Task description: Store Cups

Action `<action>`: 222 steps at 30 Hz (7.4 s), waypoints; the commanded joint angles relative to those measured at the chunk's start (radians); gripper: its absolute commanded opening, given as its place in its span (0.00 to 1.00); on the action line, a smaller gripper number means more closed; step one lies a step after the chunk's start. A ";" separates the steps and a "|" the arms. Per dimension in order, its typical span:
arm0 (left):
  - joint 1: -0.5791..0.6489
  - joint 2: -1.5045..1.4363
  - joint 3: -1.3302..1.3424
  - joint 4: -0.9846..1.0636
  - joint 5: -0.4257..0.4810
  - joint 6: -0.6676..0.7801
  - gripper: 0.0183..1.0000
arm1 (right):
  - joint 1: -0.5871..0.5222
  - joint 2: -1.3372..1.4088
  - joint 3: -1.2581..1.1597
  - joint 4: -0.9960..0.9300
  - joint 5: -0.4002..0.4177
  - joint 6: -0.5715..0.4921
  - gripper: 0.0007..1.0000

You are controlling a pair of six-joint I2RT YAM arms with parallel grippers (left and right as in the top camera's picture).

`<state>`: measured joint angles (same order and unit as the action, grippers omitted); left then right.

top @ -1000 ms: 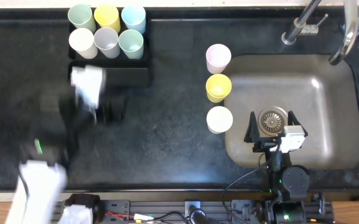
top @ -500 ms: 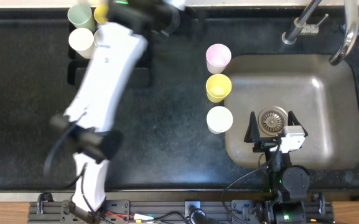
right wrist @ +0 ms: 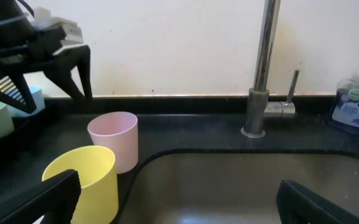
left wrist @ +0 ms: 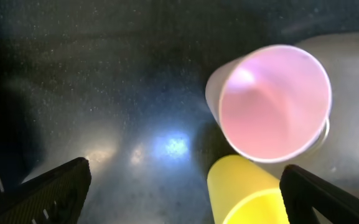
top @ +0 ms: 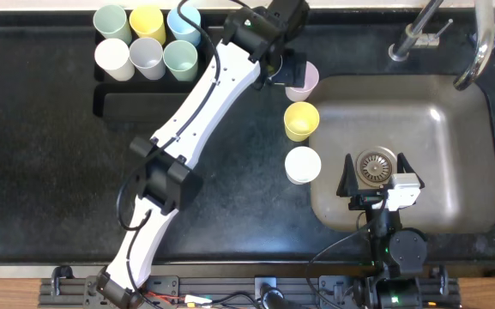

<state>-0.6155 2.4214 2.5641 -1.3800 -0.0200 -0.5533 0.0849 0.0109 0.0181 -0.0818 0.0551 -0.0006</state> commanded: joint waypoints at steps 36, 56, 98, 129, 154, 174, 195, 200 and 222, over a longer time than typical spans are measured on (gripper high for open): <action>0.026 0.117 0.027 0.099 0.026 -0.163 0.02 | -0.007 -0.007 -0.013 0.005 -0.007 -0.007 1.00; 0.307 -0.507 -0.057 -0.068 0.070 -0.187 0.02 | -0.007 -0.007 -0.013 0.005 -0.007 -0.007 1.00; 0.850 -0.587 -0.934 0.314 -0.011 -0.286 0.02 | -0.007 -0.007 -0.013 0.005 -0.007 -0.007 1.00; 0.787 -0.510 -0.934 0.327 -0.034 -0.286 1.00 | -0.007 -0.007 -0.013 0.005 -0.007 -0.007 1.00; -0.198 -0.506 -0.834 0.511 -0.121 -0.216 1.00 | -0.007 -0.007 -0.013 0.005 -0.007 -0.007 1.00; -0.145 -0.365 -0.834 0.468 -0.026 -0.264 1.00 | -0.007 -0.007 -0.013 0.005 -0.007 -0.007 1.00; 0.016 -0.519 -0.693 0.343 -0.148 -0.266 0.02 | -0.007 -0.007 -0.013 0.005 -0.007 -0.007 1.00; 0.212 -0.618 -0.693 0.174 -0.087 -0.330 0.02 | -0.007 -0.007 -0.013 0.005 -0.007 -0.007 1.00; 0.622 -0.511 -0.709 0.027 0.002 -0.373 0.02 | -0.007 -0.007 -0.013 0.005 -0.007 -0.006 1.00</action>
<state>0.0067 1.8782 1.8576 -1.3621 -0.0105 -0.8993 0.0845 0.0109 0.0181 -0.0814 0.0551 -0.0040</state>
